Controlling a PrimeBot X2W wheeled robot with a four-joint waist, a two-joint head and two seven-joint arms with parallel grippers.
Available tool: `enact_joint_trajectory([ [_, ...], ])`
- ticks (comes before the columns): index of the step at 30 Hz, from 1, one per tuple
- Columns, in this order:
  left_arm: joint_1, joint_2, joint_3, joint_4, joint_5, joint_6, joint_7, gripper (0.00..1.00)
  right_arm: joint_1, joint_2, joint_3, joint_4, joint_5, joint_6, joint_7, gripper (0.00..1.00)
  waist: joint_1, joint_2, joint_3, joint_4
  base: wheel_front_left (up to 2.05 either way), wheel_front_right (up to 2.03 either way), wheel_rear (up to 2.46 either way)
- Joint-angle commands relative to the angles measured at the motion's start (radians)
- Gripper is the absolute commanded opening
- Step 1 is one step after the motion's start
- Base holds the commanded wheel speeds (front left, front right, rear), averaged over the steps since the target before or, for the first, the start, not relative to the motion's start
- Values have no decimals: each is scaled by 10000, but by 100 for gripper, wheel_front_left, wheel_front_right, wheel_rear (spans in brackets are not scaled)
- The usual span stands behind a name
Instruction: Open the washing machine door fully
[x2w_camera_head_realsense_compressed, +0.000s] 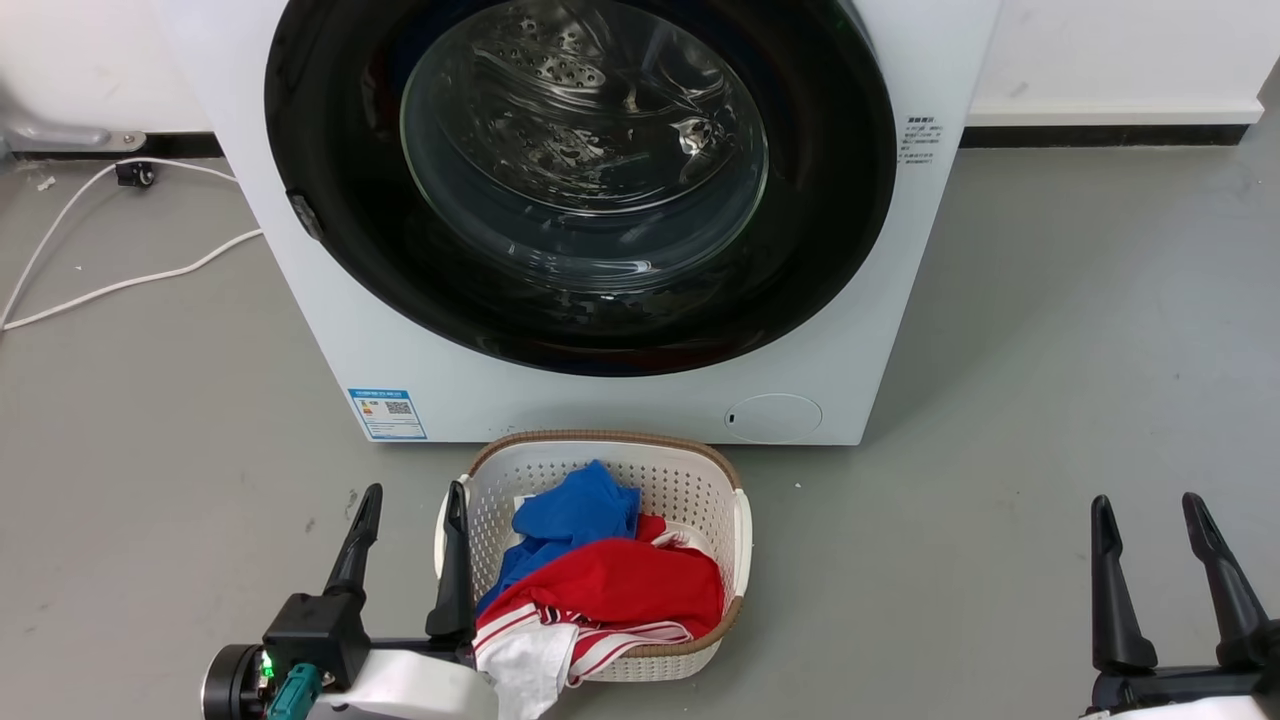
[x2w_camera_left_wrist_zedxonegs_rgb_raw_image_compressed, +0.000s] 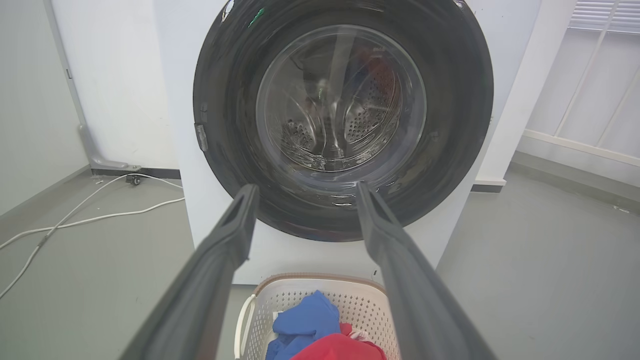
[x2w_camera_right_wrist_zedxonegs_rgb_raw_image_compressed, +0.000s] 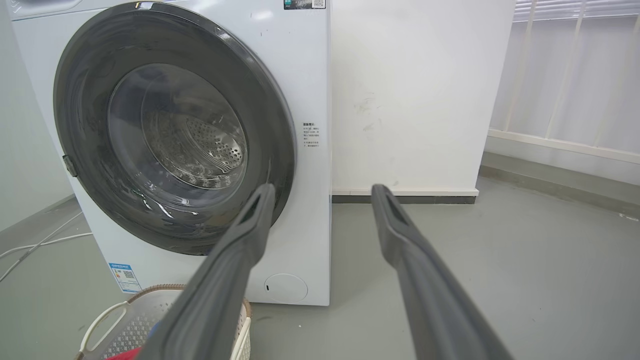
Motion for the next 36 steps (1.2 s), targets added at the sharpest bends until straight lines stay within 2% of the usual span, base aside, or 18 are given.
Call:
enact_joint_trajectory([
  [1, 99, -8, -30, 6, 153, 38, -93, 100, 98, -39, -17, -86, -191, 20, -79, 100, 0, 0, -9, 13, 0, 0, 0],
  [6, 145, -7, -60, 54, 184, 36, -177, 100, 198, -39, 8, -106, -419, 11, -163, 100, 0, 0, -37, 48, 0, 0, 0],
  [33, 148, -8, 10, 358, -92, 140, -158, 100, 211, -37, 90, 298, 246, 11, -149, 100, 0, 0, -14, 60, 0, 0, 0],
  [36, 147, -9, -5, 378, -81, 162, -158, 100, 123, -39, 7, 312, 775, 12, -149, 100, 0, 0, -12, 62, 0, 0, 0],
])
